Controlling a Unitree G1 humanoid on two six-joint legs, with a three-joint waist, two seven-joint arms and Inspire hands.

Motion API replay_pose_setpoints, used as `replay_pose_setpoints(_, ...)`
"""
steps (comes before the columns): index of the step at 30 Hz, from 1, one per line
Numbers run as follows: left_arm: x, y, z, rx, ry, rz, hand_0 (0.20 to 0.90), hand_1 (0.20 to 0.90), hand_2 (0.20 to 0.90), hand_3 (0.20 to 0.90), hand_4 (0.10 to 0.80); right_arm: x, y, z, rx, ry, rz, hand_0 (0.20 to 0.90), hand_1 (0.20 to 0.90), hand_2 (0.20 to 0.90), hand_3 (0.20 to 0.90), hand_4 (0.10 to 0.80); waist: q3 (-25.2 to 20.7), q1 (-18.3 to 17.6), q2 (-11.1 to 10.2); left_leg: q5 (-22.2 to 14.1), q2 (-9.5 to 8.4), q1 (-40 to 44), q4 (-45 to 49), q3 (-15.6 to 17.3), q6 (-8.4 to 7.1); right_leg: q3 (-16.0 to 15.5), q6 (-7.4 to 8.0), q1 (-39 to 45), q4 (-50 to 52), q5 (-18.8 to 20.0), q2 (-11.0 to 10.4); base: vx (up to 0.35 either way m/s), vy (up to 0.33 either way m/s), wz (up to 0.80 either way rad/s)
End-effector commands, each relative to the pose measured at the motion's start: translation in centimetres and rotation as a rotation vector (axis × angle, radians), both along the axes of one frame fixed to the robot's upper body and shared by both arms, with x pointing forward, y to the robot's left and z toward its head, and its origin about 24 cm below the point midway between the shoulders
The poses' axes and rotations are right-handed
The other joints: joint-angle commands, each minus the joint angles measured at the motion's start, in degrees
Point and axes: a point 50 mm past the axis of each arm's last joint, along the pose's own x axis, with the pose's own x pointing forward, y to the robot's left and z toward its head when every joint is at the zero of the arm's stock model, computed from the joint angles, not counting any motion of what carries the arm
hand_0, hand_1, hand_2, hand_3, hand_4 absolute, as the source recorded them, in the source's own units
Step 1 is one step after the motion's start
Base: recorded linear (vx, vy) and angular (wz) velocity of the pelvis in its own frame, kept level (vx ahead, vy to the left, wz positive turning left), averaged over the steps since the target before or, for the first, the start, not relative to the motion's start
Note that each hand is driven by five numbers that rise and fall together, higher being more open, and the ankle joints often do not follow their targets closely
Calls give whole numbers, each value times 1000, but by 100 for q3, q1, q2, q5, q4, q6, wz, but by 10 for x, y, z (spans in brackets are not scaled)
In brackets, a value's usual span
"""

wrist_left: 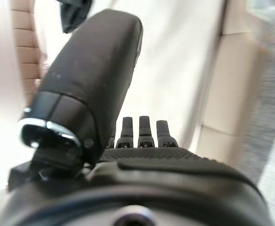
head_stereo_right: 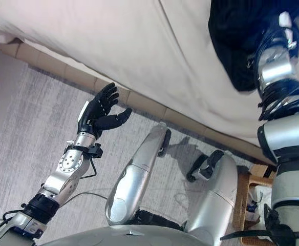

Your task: Pick up the clothes from the bed and place them into the basket

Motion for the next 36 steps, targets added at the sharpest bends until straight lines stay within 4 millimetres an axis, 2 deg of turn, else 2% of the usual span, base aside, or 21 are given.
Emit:
replay_pose_setpoints(1, 2, 12, 22, -3, -112, 28, 900, 900, 900, 900, 800, -7, 4, 54, -36, -224, 53, 300, 300, 300, 200, 100, -305, -9, -169, -144, 360, 1397, -1067, 225, 24, -476, 10, 1078, -1092, 826, -127, 178, 23, -9)
replay_pose_setpoints(4, 2, 12, 19, 20, -86, 24, 900, 900, 900, 900, 800, -9, 1, 51, -39, -228, 57, 300, 300, 300, 200, 100, -582, 2, -304, 169, 462, 2128, -1958, 239, -45, -709, 78, 1857, -1825, 1097, -189, 163, 24, -10)
replay_pose_setpoints(6, 4, 12, 16, 23, -59, 33, 900, 900, 900, 900, 800, -11, 1, 56, -26, -250, 64, 300, 300, 300, 200, 100, -868, -21, -411, 374, 533, 2620, -2686, 269, -109, -824, 124, 2431, -2547, 1295, -104, 160, 25, -13)
replay_pose_setpoints(11, 5, 13, 4, 15, 10, 33, 900, 900, 900, 900, 800, -19, -10, 70, 0, -300, 48, 300, 300, 300, 200, 100, -1365, -107, -500, 701, 632, 3382, -3796, 273, -230, -956, 196, 3363, -3916, 1723, 98, 106, 7, -10)
replay_pose_setpoints(12, 4, 14, 1, 18, 28, 31, 900, 900, 900, 900, 800, -23, -17, 73, 8, -303, 43, 300, 300, 300, 200, 100, -1598, -159, -542, 1017, 678, 3632, -4335, 353, -241, -1056, 220, 3661, -4567, 2036, 226, 72, -5, -2)
replay_pose_setpoints(15, 1, 15, -5, 23, 53, 28, 900, 900, 900, 900, 800, -29, -26, 75, 15, -315, 35, 300, 300, 300, 200, 100, -1963, -250, -625, 1342, 718, 4090, -5150, 448, -324, -1075, 371, 4114, -5541, 2411, 481, 99, -27, 0)
replay_pose_setpoints(20, -3, 15, -17, 48, 111, 17, 900, 900, 900, 900, 800, -38, -34, 88, 27, -375, 34, 300, 300, 300, 200, 100, -2417, -396, -730, 1819, 769, 4570, -6193, 455, -433, -1070, 579, 4462, -6508, 2894, 697, 61, -36, -3)
replay_pose_setpoints(26, -8, 17, -28, 61, 148, -6, 900, 900, 900, 900, 800, -50, -29, 118, 25, -514, 80, 300, 300, 300, 200, 100, -2729, -624, -773, 2099, 856, 5030, -7153, 603, -499, -1055, 754, 4651, -7281, 3232, 894, 12, -18, -11)
replay_pose_setpoints(30, -8, 17, -35, 83, 170, -29, 900, 900, 900, 900, 800, -62, -25, 137, -13, -610, 127, 300, 300, 300, 200, 100, -2893, -878, -841, 2087, 879, 5146, -7314, 724, -491, -845, 745, 4675, -7594, 3345, 1045, -2, -19, -32)
replay_pose_setpoints(32, -7, 20, -37, 83, 186, -20, 900, 900, 900, 900, 800, -67, -24, 140, -9, -644, 149, 300, 300, 300, 200, 100, -2946, -1024, -853, 2058, 915, 5207, -7333, 829, -494, -717, 730, 4683, -7630, 3334, 1118, 24, -48, -2)
replay_pose_setpoints(36, -3, 24, -37, 62, 179, 11, 900, 900, 900, 900, 800, -73, -24, 127, -3, -668, 158, 300, 300, 300, 200, 100, -2978, -1244, -892, 1992, 946, 5308, -7343, 957, -498, -488, 699, 4721, -7770, 3361, 1221, -13, -50, -26)
